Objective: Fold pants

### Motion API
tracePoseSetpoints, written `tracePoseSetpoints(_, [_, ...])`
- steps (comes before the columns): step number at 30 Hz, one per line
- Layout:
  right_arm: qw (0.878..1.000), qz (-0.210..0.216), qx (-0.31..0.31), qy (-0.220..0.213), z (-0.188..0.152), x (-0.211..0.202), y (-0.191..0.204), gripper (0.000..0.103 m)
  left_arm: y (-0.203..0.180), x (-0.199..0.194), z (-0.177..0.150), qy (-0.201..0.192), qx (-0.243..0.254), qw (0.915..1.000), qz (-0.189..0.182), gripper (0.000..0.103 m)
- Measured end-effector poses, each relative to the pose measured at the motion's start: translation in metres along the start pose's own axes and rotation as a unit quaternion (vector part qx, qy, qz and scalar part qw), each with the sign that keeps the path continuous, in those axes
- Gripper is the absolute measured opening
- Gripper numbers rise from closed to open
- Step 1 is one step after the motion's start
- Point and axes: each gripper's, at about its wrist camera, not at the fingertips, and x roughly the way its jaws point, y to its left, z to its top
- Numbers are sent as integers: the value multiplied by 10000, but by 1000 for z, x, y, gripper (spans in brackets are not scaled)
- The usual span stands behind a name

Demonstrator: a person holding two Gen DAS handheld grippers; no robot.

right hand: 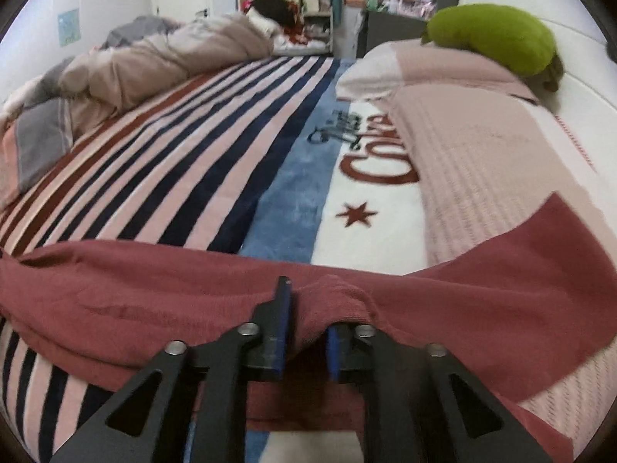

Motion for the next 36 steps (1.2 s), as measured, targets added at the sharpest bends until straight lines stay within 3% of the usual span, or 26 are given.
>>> tracePoseSetpoints(4, [9989,355,-166,265,-3,-7,9,38,-12,-17,-2,-179,187,9995,-162,62])
tracePoseSetpoints(8, [9974,463,-511,205,-11,-41,27,47,-16,-43,-3,-387,178,9984,-380,62])
tracePoseSetpoints(12, [9944,772,-701,-143,-19,-79,50,47,-24,-53,-9,-413,339,9977,-417,62])
tracePoseSetpoints(14, [9900,1132,-788,-296,-21,-85,68,41,-31,-49,-12,-342,431,9973,-495,62])
tracePoseSetpoints(17, [9782,1779,-1030,-303,-26,-75,104,12,-42,-36,-18,-189,546,9965,-603,61])
tracePoseSetpoints(18, [9740,1962,-1099,-279,-28,-69,115,8,-47,-31,-20,-120,620,9962,-607,55])
tracePoseSetpoints(22, [9537,2691,-1347,39,-36,-34,164,7,-54,-12,-26,111,764,9954,-566,34])
tracePoseSetpoints(24, [9469,2871,-1434,217,-40,-18,179,7,-54,-6,-27,216,761,9952,-574,28])
tracePoseSetpoints(29, [9428,2880,-1615,456,-52,15,201,7,-57,2,-32,384,842,9944,-509,27])
tracePoseSetpoints(36, [9538,2459,-1726,71,-35,23,197,3,-57,21,-18,329,870,9956,-117,28])
